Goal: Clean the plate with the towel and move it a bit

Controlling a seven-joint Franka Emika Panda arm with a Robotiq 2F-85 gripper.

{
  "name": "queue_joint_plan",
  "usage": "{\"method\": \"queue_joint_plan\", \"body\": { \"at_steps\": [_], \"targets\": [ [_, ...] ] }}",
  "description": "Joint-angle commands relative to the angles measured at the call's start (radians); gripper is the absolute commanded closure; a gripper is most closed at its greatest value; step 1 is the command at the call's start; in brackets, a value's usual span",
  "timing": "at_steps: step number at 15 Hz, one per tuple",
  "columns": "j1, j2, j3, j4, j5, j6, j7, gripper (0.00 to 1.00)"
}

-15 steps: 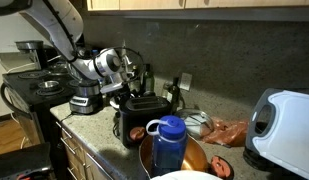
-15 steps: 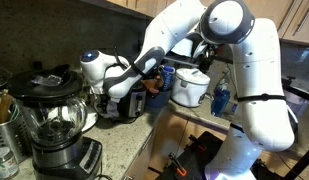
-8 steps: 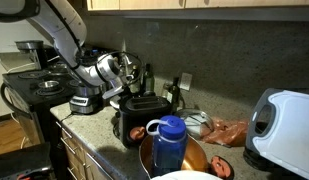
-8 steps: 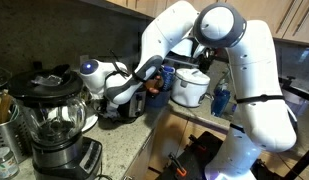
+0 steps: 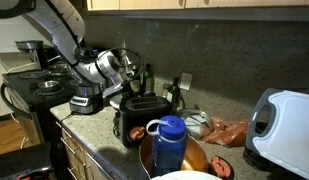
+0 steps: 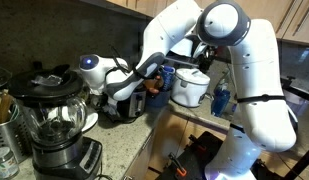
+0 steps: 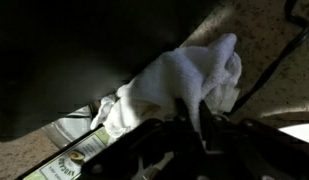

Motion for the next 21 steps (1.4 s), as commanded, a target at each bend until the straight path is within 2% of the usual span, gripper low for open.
{"method": "queue_joint_plan", "body": {
  "at_steps": [1, 2, 5, 11, 13, 15, 17, 21],
  "targets": [
    [-0.034, -0.133, 0.027, -0.050, 0.102, -0.030, -0.017, 0.98],
    [-0.045, -0.168, 0.034, -0.056, 0.147, -0.027, -0.036, 0.95],
    [-0.075, -0.274, 0.058, -0.060, 0.304, -0.017, -0.120, 0.95],
    [-0.124, -0.367, 0.137, -0.004, 0.806, 0.000, -0.541, 0.94],
    [-0.122, -0.363, 0.156, 0.014, 0.917, -0.011, -0.641, 0.94],
    [-0.115, -0.344, 0.170, 0.015, 0.972, -0.004, -0.697, 0.94],
    [-0.103, -0.323, 0.175, -0.005, 0.948, 0.023, -0.682, 0.94],
    [-0.063, -0.221, 0.169, -0.087, 0.792, 0.186, -0.608, 0.94]
  ]
}}
